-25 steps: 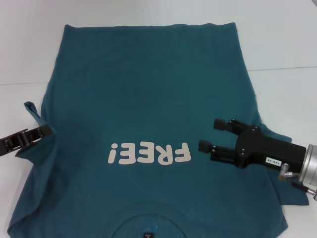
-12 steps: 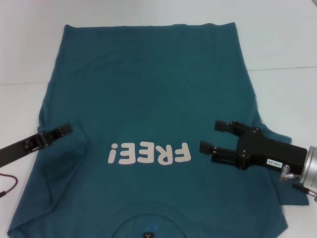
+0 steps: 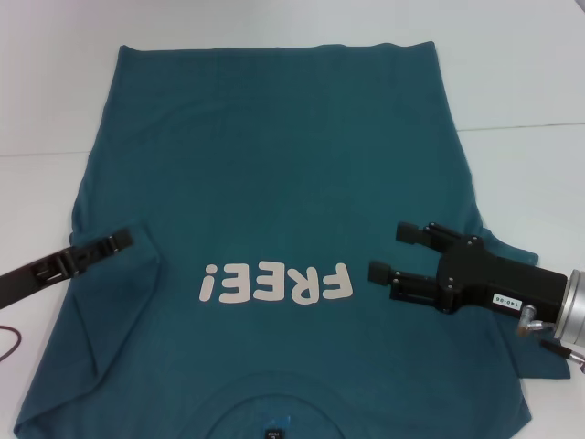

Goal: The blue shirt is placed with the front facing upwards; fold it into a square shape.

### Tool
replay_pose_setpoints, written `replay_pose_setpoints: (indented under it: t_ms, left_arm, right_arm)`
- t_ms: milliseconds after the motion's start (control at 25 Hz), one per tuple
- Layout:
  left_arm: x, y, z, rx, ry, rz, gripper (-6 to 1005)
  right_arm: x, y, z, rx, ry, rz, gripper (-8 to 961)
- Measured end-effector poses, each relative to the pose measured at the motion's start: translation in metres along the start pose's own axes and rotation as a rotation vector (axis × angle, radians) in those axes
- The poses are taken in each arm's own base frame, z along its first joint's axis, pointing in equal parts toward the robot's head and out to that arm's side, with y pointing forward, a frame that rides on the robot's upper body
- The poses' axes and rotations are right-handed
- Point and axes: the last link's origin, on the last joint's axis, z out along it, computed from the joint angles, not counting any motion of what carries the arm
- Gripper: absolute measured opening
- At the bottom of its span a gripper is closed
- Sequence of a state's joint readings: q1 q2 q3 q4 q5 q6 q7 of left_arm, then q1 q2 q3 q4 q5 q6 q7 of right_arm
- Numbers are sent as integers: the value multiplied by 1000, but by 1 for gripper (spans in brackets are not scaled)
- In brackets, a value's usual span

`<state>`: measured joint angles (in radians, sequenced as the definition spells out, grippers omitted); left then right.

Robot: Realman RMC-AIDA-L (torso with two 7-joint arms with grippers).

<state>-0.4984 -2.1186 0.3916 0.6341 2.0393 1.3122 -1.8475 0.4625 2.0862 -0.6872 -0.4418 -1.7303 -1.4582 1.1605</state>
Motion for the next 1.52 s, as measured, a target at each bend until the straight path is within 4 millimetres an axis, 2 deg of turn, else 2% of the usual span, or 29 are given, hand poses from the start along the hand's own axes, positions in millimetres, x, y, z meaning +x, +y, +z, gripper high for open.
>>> replay_pose_setpoints:
  t_ms: [280,600,1160,1520]
  left_arm:
    - [-9,-13,-5,89,-53,56,778]
    - [-20,-18,-3,138,-97,76,915]
    - [-16,-26,-3,196,-81,97,916]
    - [-19,-24,0,182,-98,102,916]
  right_arm:
    - [0,0,0,2,1,1,942]
    - [-1,0,0,1,-1,-1,942]
    - [-1,0,0,0,-3,2,942]
    - [-1,0,0,0,-4,1,942]
